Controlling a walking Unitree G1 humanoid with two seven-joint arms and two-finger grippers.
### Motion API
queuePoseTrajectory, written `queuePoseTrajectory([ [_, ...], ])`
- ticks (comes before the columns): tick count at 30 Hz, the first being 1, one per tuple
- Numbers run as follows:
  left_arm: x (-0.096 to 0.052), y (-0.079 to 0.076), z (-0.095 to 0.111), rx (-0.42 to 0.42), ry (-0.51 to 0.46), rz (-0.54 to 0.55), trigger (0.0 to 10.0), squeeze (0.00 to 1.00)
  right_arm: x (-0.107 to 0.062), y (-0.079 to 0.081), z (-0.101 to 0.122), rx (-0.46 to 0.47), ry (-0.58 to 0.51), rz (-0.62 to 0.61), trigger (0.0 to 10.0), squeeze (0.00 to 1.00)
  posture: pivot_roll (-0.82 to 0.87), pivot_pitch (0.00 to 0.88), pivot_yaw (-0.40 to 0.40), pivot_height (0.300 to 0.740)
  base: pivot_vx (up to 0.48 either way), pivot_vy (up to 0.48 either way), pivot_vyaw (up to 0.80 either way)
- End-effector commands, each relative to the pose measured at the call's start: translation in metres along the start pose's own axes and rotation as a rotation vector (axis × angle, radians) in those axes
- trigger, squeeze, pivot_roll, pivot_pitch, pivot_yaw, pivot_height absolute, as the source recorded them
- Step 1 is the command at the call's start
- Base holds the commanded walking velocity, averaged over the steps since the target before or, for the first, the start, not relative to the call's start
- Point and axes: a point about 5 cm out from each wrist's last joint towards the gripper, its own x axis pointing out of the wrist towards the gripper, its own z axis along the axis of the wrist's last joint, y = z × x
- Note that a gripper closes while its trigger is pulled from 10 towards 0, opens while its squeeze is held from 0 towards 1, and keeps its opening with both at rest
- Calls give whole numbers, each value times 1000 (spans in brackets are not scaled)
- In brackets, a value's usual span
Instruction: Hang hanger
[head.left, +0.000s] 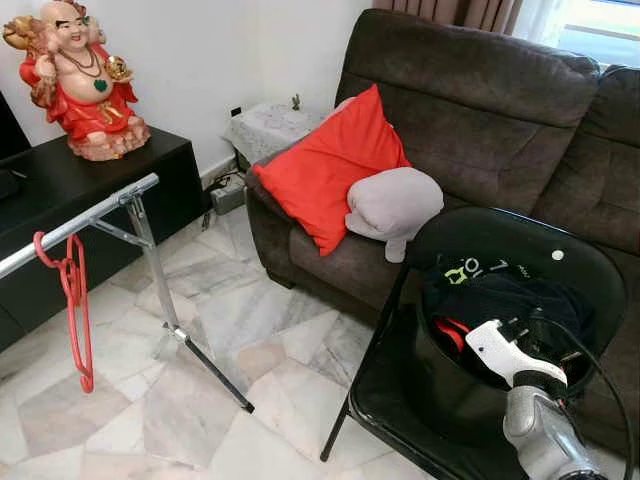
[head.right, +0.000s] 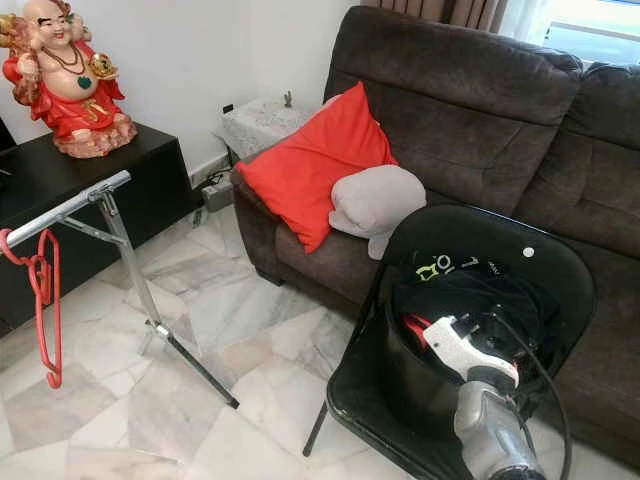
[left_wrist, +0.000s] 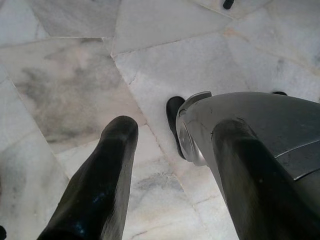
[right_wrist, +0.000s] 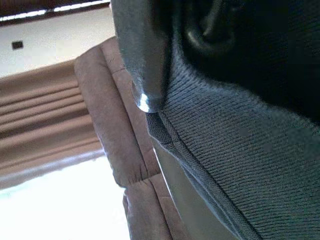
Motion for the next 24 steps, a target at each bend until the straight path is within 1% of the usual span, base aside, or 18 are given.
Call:
queuePoseTrajectory([
  [1,-3,-8,-14,2,61,-27,10000,0,2,-4,0,81,37,-17,0,0,87,33,-24,740,0,0,0],
  [2,-3,-8,-14,2,61,-27,10000,0,3,-4,-1,113,49,-17,0,0,85,34,-23,740,0,0,0],
  [3,-2,-9,-14,3,61,-28,10000,0,3,-6,-2,188,71,-24,0,0,85,34,-23,740,0,0,0],
  [4,-2,-9,-14,3,61,-28,10000,0,3,-6,-2,188,71,-24,0,0,85,34,-23,740,0,0,0],
  [6,-2,-9,-13,4,61,-29,10000,0,5,-11,-1,270,87,-44,0,0,85,34,-23,740,0,0,0],
  [10,-2,-10,-12,6,62,-30,10000,0,16,-40,7,512,93,-166,0,0,79,40,-17,740,0,0,0],
  [11,-2,-10,-13,7,62,-30,10000,0,18,-43,7,549,101,-180,0,0,79,40,-17,740,0,0,0],
  [12,-2,-10,-13,8,62,-30,10000,0,20,-49,6,625,128,-200,0,0,80,41,-17,740,0,0,0],
  [13,-2,-10,-13,8,62,-30,10000,0,21,-50,6,637,133,-202,0,0,80,41,-17,740,0,0,0],
  [14,-2,-9,-13,7,62,-29,10000,0,23,-53,5,693,160,-202,0,0,77,41,-15,740,0,0,0],
  [15,-2,-9,-13,9,62,-29,10000,0,27,-58,2,796,211,-206,3098,0,77,41,-15,740,0,0,0],
  [16,-2,-9,-13,9,62,-29,10000,0,27,-58,2,796,211,-206,3098,0,77,41,-15,740,0,0,0],
  [17,-2,-9,-13,9,61,-29,10000,0,29,-65,-1,854,238,-226,10000,0,76,42,-14,740,0,0,0],
  [20,-2,-8,-12,9,59,-29,10000,0,32,-75,-4,873,249,-267,10000,0,76,42,-14,740,0,0,0],
  [21,-2,-8,-11,8,56,-29,10000,0,33,-87,-7,883,257,-318,10000,0,76,42,-14,740,0,0,0],
  [22,-2,-8,-11,8,56,-29,10000,0,33,-87,-7,883,257,-318,10000,0,76,42,-14,740,0,0,0],
  [23,-1,-8,-10,8,53,-30,10000,0,34,-94,-9,894,261,-351,10000,0,73,46,-10,740,0,0,0],
  [24,-1,-9,-9,8,51,-30,10000,0,37,-113,-8,900,227,-427,10000,0,73,46,-10,740,0,0,0],
])
